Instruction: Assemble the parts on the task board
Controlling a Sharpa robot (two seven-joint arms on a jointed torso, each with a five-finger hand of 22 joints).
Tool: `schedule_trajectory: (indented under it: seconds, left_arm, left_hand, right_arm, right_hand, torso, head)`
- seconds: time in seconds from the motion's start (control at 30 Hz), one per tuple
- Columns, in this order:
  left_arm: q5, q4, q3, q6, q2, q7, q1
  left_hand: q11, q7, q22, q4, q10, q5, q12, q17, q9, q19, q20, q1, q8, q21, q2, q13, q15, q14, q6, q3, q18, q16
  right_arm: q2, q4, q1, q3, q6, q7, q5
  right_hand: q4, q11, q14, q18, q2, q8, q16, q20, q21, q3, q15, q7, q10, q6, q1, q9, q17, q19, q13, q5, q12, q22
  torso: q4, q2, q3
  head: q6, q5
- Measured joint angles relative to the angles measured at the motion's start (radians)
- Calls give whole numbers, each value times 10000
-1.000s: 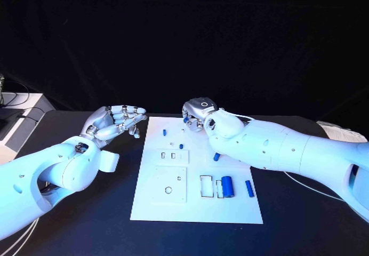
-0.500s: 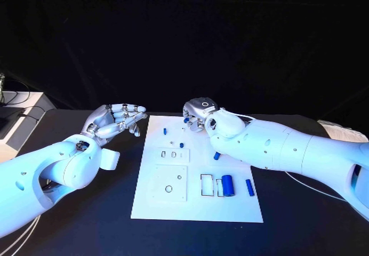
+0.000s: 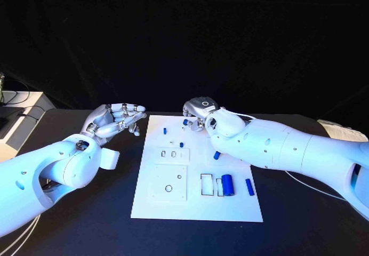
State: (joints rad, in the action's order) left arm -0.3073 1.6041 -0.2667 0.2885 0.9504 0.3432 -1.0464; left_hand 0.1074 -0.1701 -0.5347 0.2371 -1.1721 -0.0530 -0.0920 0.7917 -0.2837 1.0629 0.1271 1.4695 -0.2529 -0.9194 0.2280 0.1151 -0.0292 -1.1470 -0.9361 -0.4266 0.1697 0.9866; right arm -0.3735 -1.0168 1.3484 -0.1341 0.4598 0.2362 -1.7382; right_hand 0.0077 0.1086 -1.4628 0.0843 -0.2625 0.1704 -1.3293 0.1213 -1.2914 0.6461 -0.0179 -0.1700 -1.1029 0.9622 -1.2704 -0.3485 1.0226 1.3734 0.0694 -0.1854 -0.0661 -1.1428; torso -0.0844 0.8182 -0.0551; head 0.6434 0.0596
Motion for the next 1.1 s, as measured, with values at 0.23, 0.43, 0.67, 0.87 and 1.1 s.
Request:
schedule_trajectory:
  seconds: [0.23, 0.43, 0.67, 0.87, 1.1]
  left_arm:
    - [-1, -16, 0, 0, -2, 0, 0]
    - [-2, -67, -1, 0, -1, 0, 0]
    - [-9, -171, -1, -43, 0, 31, 0]
    - [-109, -305, -1, -168, -7, 73, 1]
    - [-217, -413, -1, -234, -52, 80, 1]
  left_hand:
    - [0, 0, -68, -96, 0, 0, 0, -39, -24, -71, -3, 81, 0, -148, -81, 10, 0, 0, 0, -180, 0, 40]
    - [-37, 0, -81, -96, 36, 0, 0, -38, -24, -70, -3, 81, 0, -148, -81, 9, 0, 0, 0, -180, 1, 40]
    - [-1, 21, -136, -96, 73, 0, 0, -130, -38, -161, 15, -18, 0, -249, 19, 9, -37, 38, 91, -180, 0, 40]
    - [-4, 54, -182, -96, 69, 0, -79, -178, -51, -234, 16, -107, 0, -314, 106, 58, -53, 54, 125, -179, -1, 40]
    - [-145, 89, -233, -96, -148, 0, -270, -10, -80, -306, -56, -106, 0, -381, 107, 138, 28, -28, 159, -179, 0, 260]
  right_arm:
    - [-9, 2, 0, 0, 15, -1, 3]
    - [-211, -211, 0, 0, 74, -17, 5]
    - [-1159, -1081, 50, 22, 337, -198, 354]
    - [-2234, -2010, 147, 130, 581, -692, 1474]
    - [-3048, -2363, 312, 181, 332, -1044, 3026]
  right_hand:
    - [12, 54, 35, 1, -40, -132, 128, 29, 248, -271, -36, -32, 194, -138, -40, 84, -328, -99, -19, 0, 0, 334]
    - [39, 54, 35, 1, -75, -200, 167, 41, 300, -463, -35, -32, 264, -208, -76, 135, -375, -111, -16, 0, 0, 371]
    - [216, -127, -4, 0, -144, -260, -116, -92, 9, -606, 4, 59, -662, -47, -6, 192, 98, 96, 162, 277, -235, -174]
    - [181, -544, -33, 1, -278, -259, -524, -420, -451, -1863, 409, 358, -2408, 31, -113, 192, 722, 427, 1225, 373, -1620, -886]
    - [1001, -500, -49, -254, 248, -133, -1457, -323, -1167, -3997, 372, 254, -3317, -281, -897, 248, 2533, 858, 11931, -454, -12365, -1643]
  torso:
    - [1, 2, 4]
    - [4, 1, 7]
    - [34, -29, 23]
    - [103, -112, 57]
    - [152, -204, 105]
  head:
    - [-11, 0]
    - [7, -6]
    - [-58, -12]
    - [-83, -81]
    - [-124, -79]
